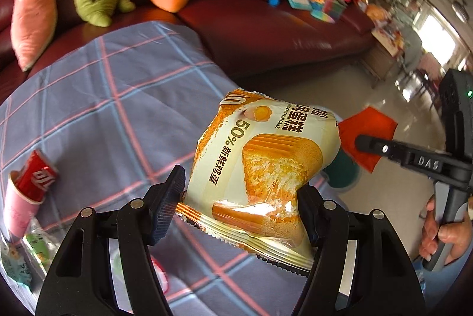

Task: Collect trash
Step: 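Carry the pastry bag and orange packet over the teal bin with both tools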

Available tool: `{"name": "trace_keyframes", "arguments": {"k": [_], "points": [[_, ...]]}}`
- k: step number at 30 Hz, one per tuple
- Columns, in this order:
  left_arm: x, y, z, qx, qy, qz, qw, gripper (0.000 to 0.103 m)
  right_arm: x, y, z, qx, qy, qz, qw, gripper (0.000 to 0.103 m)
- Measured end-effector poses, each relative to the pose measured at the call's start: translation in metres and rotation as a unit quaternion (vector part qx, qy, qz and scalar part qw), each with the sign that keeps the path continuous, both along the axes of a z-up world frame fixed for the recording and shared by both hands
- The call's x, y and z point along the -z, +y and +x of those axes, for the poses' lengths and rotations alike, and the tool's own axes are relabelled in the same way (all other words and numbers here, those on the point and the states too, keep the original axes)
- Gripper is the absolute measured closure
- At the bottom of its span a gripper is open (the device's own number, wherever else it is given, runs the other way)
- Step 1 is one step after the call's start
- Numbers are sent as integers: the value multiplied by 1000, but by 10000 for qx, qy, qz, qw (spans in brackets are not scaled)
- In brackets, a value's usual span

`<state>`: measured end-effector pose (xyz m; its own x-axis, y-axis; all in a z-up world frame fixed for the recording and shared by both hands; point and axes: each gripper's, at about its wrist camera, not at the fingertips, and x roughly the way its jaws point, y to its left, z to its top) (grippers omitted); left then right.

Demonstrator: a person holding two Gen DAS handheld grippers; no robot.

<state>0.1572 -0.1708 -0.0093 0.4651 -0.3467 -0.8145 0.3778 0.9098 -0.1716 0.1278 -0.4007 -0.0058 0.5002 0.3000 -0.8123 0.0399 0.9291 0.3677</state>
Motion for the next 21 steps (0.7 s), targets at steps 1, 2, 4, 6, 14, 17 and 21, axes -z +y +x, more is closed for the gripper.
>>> {"name": "trace_keyframes", "arguments": {"k": [1, 2, 4, 6, 14, 17, 21], "points": [[3, -12, -1, 108, 18, 59, 9999, 34, 0, -11, -4, 97, -20, -34, 9999, 80], [5, -20, -2, 188, 36, 92, 9998, 34, 0, -21, -8, 172, -27, -43, 9998, 80], [10, -38, -3, 339, 71, 153, 9993, 34, 2, -42, -15, 363, -23, -28, 9993, 80], [15, -58, -2, 493, 98, 226, 9985, 34, 4, -60, -18, 520, -1, -4, 9986, 79], [34, -122, 8, 847, 254, 314, 9956, 34, 12, -111, -24, 905, 46, 13, 9959, 79], [42, -141, 12, 972, 303, 426, 9939, 34, 18, -124, -23, 991, 71, 66, 9950, 78], [55, -168, 18, 1141, 412, 535, 9912, 34, 27, -140, -21, 1109, 148, 190, 9935, 78]]}}
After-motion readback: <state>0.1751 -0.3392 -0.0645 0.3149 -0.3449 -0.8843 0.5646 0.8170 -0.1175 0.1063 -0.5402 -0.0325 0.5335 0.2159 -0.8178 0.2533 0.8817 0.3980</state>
